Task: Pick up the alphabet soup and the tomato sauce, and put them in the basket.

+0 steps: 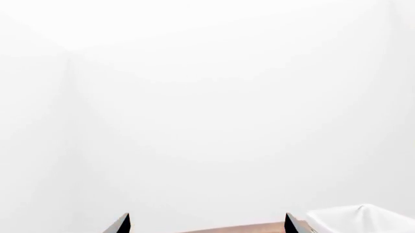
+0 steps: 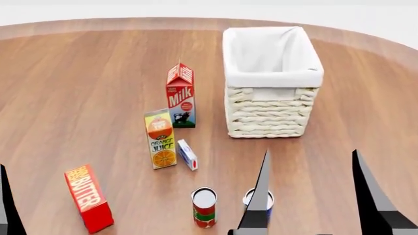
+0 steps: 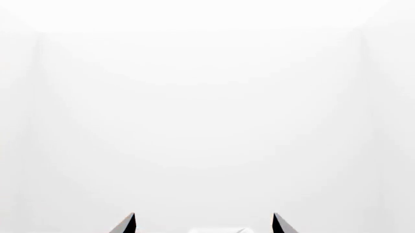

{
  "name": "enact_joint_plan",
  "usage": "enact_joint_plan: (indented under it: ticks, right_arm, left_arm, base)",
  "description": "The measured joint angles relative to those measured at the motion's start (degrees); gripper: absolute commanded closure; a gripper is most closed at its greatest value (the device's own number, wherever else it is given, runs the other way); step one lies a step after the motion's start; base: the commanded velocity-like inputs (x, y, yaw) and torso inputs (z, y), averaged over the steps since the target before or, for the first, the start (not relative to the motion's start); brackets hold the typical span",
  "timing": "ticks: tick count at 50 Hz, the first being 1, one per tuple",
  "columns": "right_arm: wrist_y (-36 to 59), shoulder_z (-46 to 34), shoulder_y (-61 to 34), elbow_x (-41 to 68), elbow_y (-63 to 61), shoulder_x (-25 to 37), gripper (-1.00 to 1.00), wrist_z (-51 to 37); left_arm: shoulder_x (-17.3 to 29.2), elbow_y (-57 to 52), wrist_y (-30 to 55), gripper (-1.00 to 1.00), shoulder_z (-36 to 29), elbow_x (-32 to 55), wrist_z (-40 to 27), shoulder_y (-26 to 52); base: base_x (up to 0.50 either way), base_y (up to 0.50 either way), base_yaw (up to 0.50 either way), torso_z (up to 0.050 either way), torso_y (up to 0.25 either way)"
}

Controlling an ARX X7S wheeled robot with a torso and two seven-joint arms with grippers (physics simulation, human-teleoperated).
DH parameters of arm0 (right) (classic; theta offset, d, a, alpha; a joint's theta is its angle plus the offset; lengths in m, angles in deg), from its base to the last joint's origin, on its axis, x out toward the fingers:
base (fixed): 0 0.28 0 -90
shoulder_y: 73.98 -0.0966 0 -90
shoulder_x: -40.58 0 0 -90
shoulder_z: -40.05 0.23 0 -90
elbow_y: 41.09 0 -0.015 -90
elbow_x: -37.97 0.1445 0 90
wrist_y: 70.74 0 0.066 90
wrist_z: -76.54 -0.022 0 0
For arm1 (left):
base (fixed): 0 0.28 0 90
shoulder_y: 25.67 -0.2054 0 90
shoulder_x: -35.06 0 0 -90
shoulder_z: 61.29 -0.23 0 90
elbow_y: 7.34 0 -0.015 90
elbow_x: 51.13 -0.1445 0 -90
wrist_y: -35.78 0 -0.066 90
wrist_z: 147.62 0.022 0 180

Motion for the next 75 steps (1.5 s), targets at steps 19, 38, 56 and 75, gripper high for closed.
enact_joint_plan:
  ticks: [19,38,56,75]
  right_arm:
    - [-0.31,-0.91,-0.01,0.07,-0.08,0.76,-1.0,-0.89]
    - [-1.9,-1.61,0.48,0.32,0.83,1.4,-1.0,-1.53]
    - [-0.66,-2.0,-0.08,1.02,-0.32,2.25,-1.0,-2.52]
    - [-0.49,-2.58,-0.21,1.5,-0.6,2.91,-1.0,-3.28]
  left_arm:
    - [0.55,0.04,-0.12,-1.0,-0.42,0.08,-0.48,-0.08]
    - [0.98,0.62,-0.67,-1.0,-0.83,0.23,-0.96,-0.1]
    - [1.44,0.4,-0.56,-1.0,-1.15,0.36,-1.45,-0.13]
    - [1.93,0.46,-0.66,-1.0,-1.54,0.57,-2.05,-0.14]
  base:
    - [0.39,0.0,0.0,0.0,0.0]
    - [0.39,0.0,0.0,0.0,0.001]
    - [0.39,0.0,0.0,0.0,0.0]
    - [0.33,0.0,0.0,0.0,0.001]
